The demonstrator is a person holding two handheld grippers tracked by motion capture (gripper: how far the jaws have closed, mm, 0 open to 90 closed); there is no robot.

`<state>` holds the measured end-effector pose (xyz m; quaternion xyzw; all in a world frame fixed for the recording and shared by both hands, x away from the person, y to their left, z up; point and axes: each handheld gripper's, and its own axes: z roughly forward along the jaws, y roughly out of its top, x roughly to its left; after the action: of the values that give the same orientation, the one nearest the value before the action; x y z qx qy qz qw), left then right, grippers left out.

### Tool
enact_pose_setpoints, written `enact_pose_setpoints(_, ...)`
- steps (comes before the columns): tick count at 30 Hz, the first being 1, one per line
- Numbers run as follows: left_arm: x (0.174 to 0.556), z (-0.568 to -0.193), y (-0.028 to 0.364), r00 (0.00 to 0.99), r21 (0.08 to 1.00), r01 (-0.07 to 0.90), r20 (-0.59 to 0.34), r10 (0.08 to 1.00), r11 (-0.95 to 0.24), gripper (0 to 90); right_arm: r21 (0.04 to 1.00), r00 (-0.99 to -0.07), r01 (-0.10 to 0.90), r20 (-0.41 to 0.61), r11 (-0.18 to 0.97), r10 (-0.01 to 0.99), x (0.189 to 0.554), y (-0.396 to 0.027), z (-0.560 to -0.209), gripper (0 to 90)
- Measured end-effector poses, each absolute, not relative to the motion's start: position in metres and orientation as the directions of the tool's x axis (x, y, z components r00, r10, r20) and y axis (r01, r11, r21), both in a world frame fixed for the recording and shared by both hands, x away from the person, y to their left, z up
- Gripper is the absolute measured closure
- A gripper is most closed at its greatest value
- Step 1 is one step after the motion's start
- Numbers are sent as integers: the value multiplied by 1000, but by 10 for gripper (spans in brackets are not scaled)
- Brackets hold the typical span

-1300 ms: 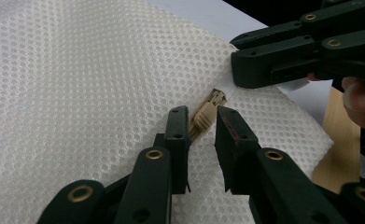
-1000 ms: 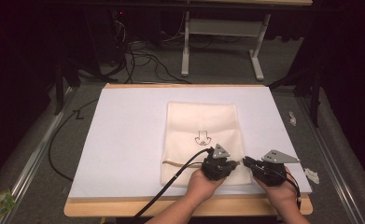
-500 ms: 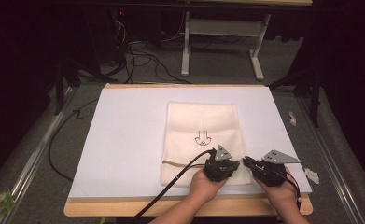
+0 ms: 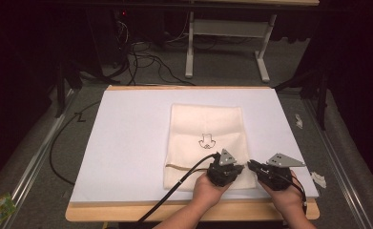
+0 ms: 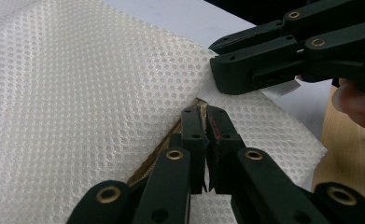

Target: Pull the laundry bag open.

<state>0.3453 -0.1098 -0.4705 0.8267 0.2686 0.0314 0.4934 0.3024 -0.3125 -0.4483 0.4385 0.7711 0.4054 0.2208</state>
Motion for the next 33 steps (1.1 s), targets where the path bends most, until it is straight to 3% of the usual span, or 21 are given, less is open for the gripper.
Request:
enact_pose_setpoints(17,346,-467,-103,866,832,388,-180,467,-397,874,816,-531,500,26,289,847,303,-309,-445,858)
enact_pose_setpoints(23,348,-467,-102,854,827,423,-227,468,-370,868,824,-538,503,62,261,841,303,-312,-445,858)
enact_pose_setpoints(25,347,-469,-105,852,826,422,-220,476,-374,840,824,-541,503,65,261,839,303,-312,-445,859)
enact_pose_setpoints(27,346,-472,-107,855,826,412,-205,476,-384,733,824,-537,505,66,258,841,303,-311,-445,858)
enact_pose_setpoints(29,342,-474,-109,862,829,386,-167,479,-405,719,822,-541,503,59,267,839,303,-310,-445,858)
enact_pose_setpoints(33,339,-476,-110,853,830,378,-140,503,-410,807,822,-541,503,59,266,839,303,-310,-446,858)
